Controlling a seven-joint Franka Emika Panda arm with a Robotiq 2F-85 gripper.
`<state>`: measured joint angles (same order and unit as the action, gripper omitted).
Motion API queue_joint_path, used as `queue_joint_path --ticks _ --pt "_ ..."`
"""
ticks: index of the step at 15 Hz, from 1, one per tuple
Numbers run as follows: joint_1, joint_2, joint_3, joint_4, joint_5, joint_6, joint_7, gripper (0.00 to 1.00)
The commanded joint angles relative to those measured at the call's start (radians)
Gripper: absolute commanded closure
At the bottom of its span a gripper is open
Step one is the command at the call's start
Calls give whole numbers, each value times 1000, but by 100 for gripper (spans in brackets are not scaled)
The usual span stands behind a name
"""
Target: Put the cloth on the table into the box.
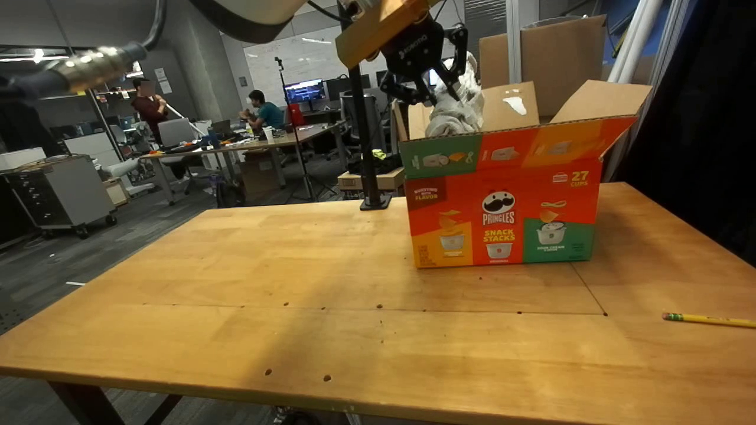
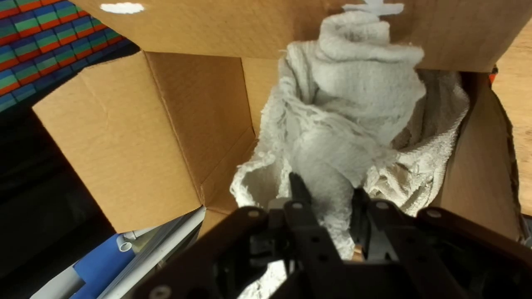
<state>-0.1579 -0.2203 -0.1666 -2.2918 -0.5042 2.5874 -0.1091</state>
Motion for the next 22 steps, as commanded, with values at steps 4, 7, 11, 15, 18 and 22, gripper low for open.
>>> queue_joint_path --ticks 4,7,11,15,18,22 --pt "-16 1 15 1 9 0 -8 81" --pt "-16 1 15 1 9 0 -8 81" --pt "-15 5 18 2 3 -3 -5 41" --pt "-20 6 26 42 -22 17 2 8" --pt "-20 0 31 81 -33 40 3 0" --pt "-18 -7 34 106 -37 65 -6 0"
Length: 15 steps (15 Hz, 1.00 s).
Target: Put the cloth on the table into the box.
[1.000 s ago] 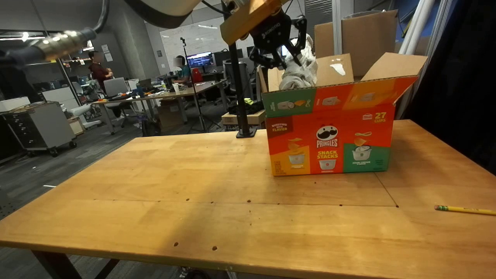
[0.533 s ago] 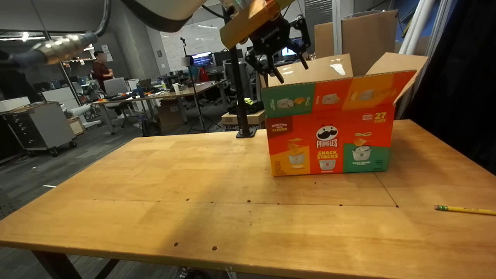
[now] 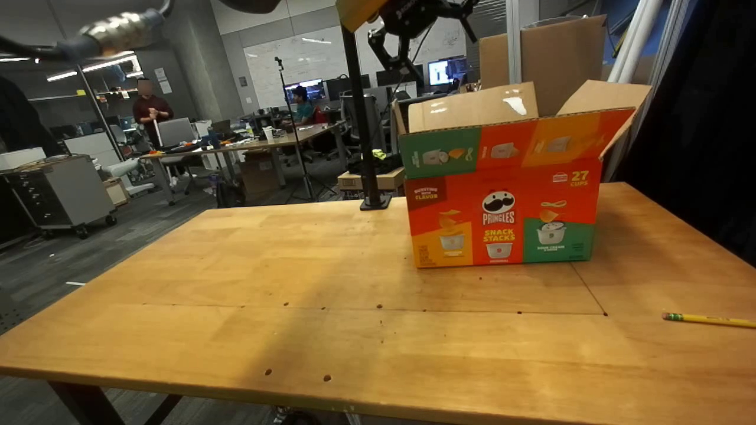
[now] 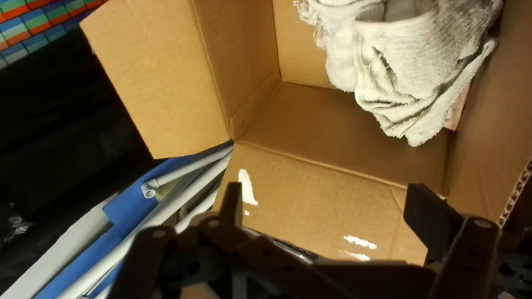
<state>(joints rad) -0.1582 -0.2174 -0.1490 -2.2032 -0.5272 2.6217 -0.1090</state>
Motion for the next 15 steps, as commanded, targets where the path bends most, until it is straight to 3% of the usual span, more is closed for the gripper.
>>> queue_joint_path --ticks 1,15 --pt "-18 -12 18 17 -15 35 -2 0" --pt "-13 5 16 7 9 12 -9 0"
